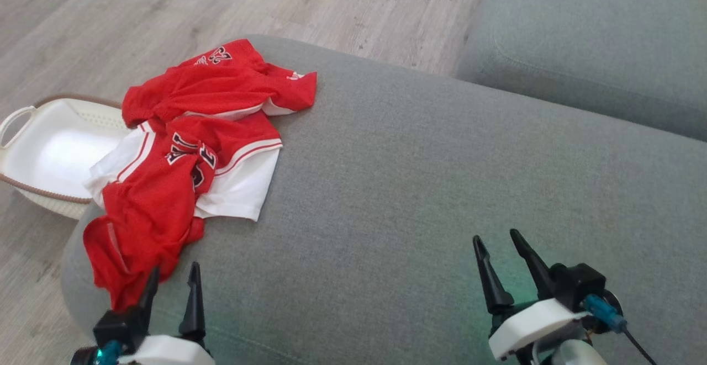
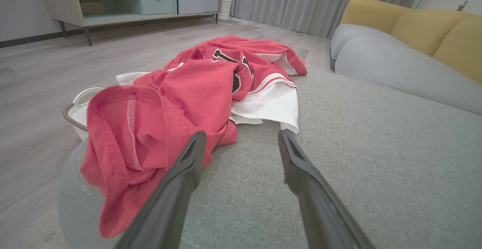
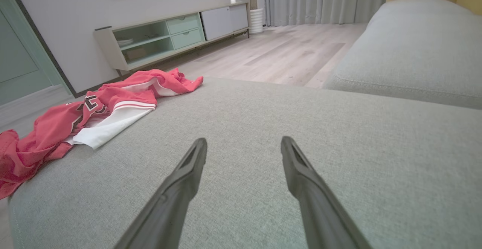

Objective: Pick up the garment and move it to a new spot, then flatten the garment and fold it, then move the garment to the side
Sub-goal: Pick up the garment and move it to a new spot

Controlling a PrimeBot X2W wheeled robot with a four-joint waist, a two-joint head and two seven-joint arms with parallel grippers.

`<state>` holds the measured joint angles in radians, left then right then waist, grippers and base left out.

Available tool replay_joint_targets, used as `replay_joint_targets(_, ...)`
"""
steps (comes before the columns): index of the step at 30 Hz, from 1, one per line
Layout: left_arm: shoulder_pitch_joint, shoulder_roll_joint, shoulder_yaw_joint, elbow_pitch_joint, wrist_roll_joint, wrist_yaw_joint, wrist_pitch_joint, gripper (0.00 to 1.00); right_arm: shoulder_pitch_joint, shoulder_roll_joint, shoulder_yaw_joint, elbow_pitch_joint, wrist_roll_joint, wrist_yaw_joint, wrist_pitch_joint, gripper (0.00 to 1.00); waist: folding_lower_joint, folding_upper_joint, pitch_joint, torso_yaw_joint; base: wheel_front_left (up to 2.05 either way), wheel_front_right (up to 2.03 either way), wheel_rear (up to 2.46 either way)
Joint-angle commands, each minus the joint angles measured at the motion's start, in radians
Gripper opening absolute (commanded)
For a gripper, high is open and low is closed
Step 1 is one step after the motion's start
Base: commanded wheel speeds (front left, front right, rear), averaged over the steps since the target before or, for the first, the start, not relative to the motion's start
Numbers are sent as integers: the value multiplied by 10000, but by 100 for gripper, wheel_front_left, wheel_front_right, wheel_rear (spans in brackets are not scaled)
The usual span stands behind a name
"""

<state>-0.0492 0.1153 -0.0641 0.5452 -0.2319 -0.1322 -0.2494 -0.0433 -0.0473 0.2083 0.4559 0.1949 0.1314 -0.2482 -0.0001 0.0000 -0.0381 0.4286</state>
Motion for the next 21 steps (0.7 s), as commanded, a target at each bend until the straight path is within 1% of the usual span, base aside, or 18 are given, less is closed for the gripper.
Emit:
replay_joint_targets(1,-426,148,375,-374,-121,17,-124,100,-439,-45,264,-251,-32,-7,-136,100,1,0,80,-19,0,0,0)
replay_joint_targets(3,-545,151,482,-416,-235,17,-124,100,-476,-53,352,-281,-86,-7,-136,100,1,0,189,-83,0,0,0)
replay_joint_targets(7,-1241,269,680,-488,-448,19,-124,100,-704,-261,437,-439,-169,-7,-136,100,1,0,847,-305,0,0,0)
replay_joint_targets(13,-3187,525,1085,-483,-865,174,245,100,-1359,-851,581,-680,-294,-7,-136,100,1,0,2350,-621,0,0,0)
replay_joint_targets(18,-4786,728,1185,320,-1105,391,1355,100,-1884,-1401,793,-903,-378,-7,-136,100,1,0,3593,-786,0,0,0)
replay_joint_targets(19,-5056,759,1186,628,-1137,454,1621,100,-1953,-1505,817,-947,-377,-7,-136,100,1,0,3754,-794,0,0,0)
replay_joint_targets(20,-5532,899,1088,1292,-1016,643,2117,100,-2050,-1691,852,-1055,-368,-7,-136,100,1,0,4074,-815,0,0,0)
replay_joint_targets(21,-5759,911,1096,1615,-1035,725,2289,100,-2079,-1784,877,-1104,-362,-7,-136,100,1,0,4208,-823,0,0,0)
